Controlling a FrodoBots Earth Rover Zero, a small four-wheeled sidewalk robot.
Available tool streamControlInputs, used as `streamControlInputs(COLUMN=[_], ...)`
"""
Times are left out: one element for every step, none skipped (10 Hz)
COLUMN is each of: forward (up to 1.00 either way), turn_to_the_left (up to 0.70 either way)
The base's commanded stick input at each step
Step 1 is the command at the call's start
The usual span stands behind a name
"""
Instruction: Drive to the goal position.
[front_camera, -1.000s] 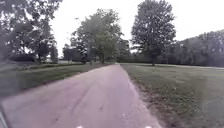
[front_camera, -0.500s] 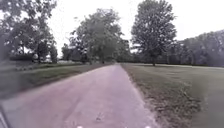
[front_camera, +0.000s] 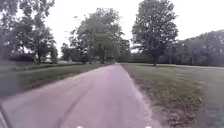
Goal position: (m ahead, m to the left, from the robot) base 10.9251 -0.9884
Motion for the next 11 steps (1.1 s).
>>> streamControlInputs(forward=[0.70, 0.70, 0.70, 0.70, 0.70, 0.70, 0.70, 0.70, 0.70, 0.70, 0.70], turn_to_the_left=[0.00, 0.00, 0.00, 0.00, 0.00, 0.00, 0.00, 0.00, 0.00, 0.00, 0.00])
